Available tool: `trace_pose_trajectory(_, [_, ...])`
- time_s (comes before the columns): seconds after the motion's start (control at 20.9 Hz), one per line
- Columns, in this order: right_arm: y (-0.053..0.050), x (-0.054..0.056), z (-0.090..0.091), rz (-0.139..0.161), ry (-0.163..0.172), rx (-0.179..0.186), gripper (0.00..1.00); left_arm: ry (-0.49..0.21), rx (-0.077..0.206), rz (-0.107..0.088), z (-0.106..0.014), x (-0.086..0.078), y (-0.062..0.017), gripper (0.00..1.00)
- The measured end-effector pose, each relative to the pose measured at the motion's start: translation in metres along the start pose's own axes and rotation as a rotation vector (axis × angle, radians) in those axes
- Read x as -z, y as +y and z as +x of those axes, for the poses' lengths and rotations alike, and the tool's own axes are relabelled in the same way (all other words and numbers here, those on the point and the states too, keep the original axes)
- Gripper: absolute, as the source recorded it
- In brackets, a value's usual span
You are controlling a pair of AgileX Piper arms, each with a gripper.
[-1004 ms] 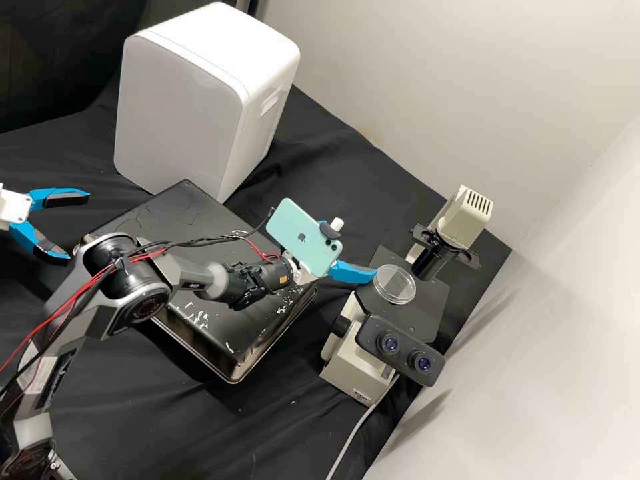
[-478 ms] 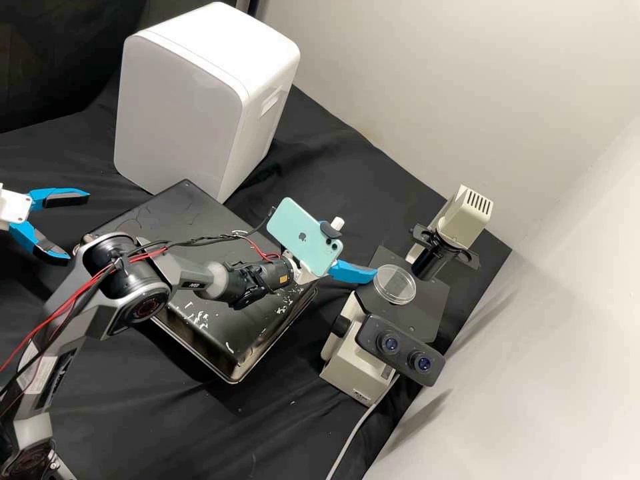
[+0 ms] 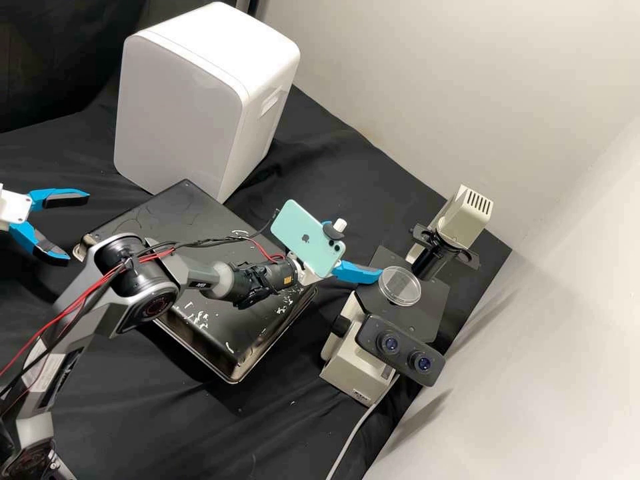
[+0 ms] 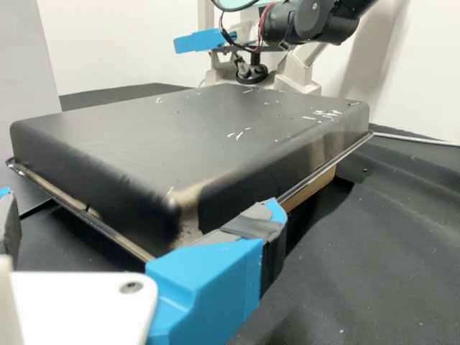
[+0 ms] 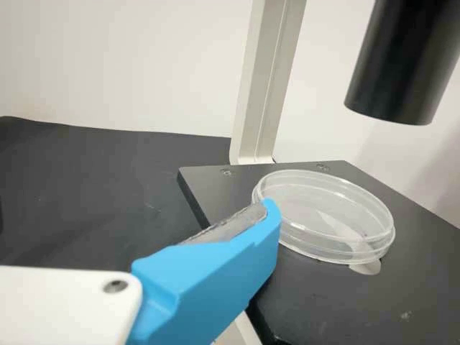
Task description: Place the petri dish on the microscope
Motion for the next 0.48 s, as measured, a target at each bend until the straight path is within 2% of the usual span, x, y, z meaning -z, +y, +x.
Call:
trace_pose_trajectory(0.19, [0.000,0.000,-0.001,0.000,0.003,-0.006,1.00,0.000,0.001,0.000,0.000,0.000,-0.0002,1.00])
trace_pose_trajectory(0.33, [-0.001,-0.003,-0.014,-0.004,0.011,-0.025,1.00,0.000,0.001,0.000,0.000,0.000,-0.0002,1.00])
trace_pose_trajectory(0.38, [-0.002,-0.004,-0.020,0.010,0.017,-0.033,1.00,0.000,0.001,0.000,0.000,0.000,-0.0002,1.00])
trace_pose_trajectory(0.48, [0.000,-0.003,-0.036,0.063,0.035,-0.054,1.00,-0.002,0.002,0.000,0.000,-0.001,-0.0004,1.00])
